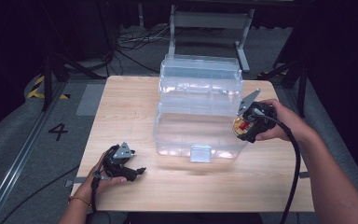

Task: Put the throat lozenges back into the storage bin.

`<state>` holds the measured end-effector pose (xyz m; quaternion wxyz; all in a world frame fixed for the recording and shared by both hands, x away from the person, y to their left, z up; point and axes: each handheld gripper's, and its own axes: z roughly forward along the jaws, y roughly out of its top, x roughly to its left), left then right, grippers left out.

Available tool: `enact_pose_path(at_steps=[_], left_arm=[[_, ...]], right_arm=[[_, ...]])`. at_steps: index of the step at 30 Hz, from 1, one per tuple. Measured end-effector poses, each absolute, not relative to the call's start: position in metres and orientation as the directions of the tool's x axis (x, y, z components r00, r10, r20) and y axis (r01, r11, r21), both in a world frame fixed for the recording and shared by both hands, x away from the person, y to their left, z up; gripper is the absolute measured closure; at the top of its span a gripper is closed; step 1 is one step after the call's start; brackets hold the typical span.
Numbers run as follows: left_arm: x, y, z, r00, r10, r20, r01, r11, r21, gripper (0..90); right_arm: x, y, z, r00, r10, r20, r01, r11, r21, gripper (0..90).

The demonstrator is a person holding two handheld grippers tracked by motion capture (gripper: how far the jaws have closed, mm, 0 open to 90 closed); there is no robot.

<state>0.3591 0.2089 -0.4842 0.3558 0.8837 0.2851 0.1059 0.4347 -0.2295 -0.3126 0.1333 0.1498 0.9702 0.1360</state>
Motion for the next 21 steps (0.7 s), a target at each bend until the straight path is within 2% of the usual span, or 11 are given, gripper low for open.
enact_pose_path(at_steps=[11, 21], left_arm=[[0.360, 0.210, -0.484, 0.822, 0.570, -0.017, 0.423, -0.590, 0.688, 18.2], [0.360, 0.209, -0.484, 0.820, 0.572, -0.015, 0.424, -0.589, 0.689, 18.2]], right_arm=[[0.452, -0.209, -0.333, -0.943, 0.286, -0.168, 0.233, 0.932, 0.276, 20.3], [0.456, -0.198, -0.346, -0.952, 0.255, -0.170, 0.209, 0.946, 0.246, 20.3]])
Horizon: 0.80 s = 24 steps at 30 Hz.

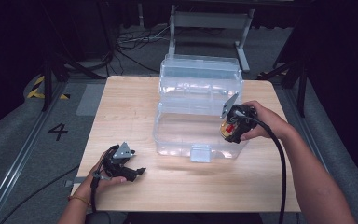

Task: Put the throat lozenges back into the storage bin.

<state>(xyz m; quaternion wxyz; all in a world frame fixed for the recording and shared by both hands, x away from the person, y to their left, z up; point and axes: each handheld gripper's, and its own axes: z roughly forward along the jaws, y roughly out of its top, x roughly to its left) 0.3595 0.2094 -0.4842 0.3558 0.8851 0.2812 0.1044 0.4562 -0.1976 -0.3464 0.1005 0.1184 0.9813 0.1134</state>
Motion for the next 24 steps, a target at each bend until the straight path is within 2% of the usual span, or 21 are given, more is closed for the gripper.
enact_pose_path(at_steps=[24], left_arm=[[0.359, 0.209, -0.484, 0.819, 0.573, -0.013, 0.423, -0.589, 0.689, 18.2]], right_arm=[[0.463, -0.204, -0.375, -0.953, 0.248, -0.172, 0.212, 0.956, 0.202, 20.2]])
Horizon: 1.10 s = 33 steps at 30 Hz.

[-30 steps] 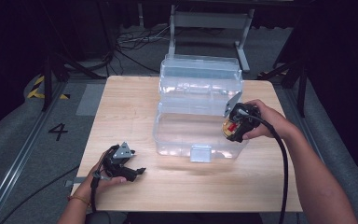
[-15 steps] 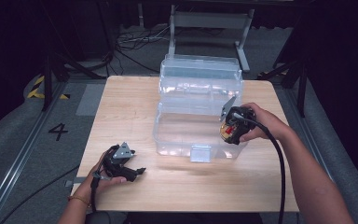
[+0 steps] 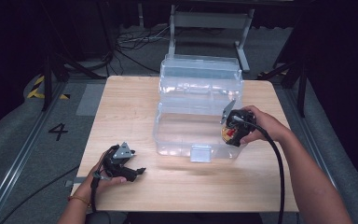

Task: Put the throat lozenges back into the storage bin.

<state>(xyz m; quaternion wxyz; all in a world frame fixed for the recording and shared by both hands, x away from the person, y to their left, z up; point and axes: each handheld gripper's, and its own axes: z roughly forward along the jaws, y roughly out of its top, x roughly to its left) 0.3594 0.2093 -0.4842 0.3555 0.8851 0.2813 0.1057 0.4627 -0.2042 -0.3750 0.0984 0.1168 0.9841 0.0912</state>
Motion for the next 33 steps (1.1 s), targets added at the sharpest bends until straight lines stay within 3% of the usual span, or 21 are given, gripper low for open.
enact_pose_path(at_steps=[33], left_arm=[[0.359, 0.209, -0.484, 0.818, 0.575, -0.014, 0.424, -0.587, 0.689, 18.1]], right_arm=[[0.458, -0.217, -0.382, -0.928, 0.323, -0.185, 0.269, 0.926, 0.266, 19.8]])
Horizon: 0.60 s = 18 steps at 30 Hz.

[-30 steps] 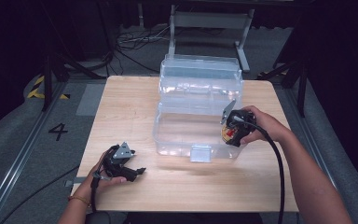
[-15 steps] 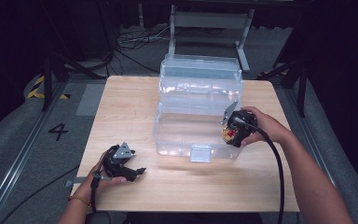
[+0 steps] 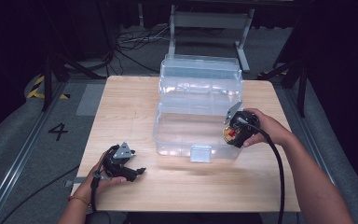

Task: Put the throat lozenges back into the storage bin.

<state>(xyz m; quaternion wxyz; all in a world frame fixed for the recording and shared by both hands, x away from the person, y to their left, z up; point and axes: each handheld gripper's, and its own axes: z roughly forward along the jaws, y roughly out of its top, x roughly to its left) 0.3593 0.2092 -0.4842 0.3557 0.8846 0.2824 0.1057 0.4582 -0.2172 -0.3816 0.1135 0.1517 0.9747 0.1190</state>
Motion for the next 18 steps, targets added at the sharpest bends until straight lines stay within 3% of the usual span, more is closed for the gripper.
enact_pose_path(at_steps=[7, 13, 18], left_arm=[[0.3593, 0.2093, -0.4842, 0.818, 0.574, -0.014, 0.424, -0.588, 0.689, 18.1], [0.3593, 0.2092, -0.4842, 0.818, 0.575, -0.014, 0.425, -0.588, 0.689, 18.1], [0.3591, 0.2089, -0.4842, 0.816, 0.578, -0.012, 0.426, -0.587, 0.688, 17.9]], right_arm=[[0.4577, -0.2210, -0.3828, -0.921, 0.351, -0.170, 0.292, 0.910, 0.295, 19.7], [0.4569, -0.2255, -0.3775, -0.908, 0.397, -0.136, 0.321, 0.866, 0.383, 20.2], [0.4538, -0.2262, -0.3761, -0.908, 0.382, -0.174, 0.302, 0.882, 0.362, 20.4]])
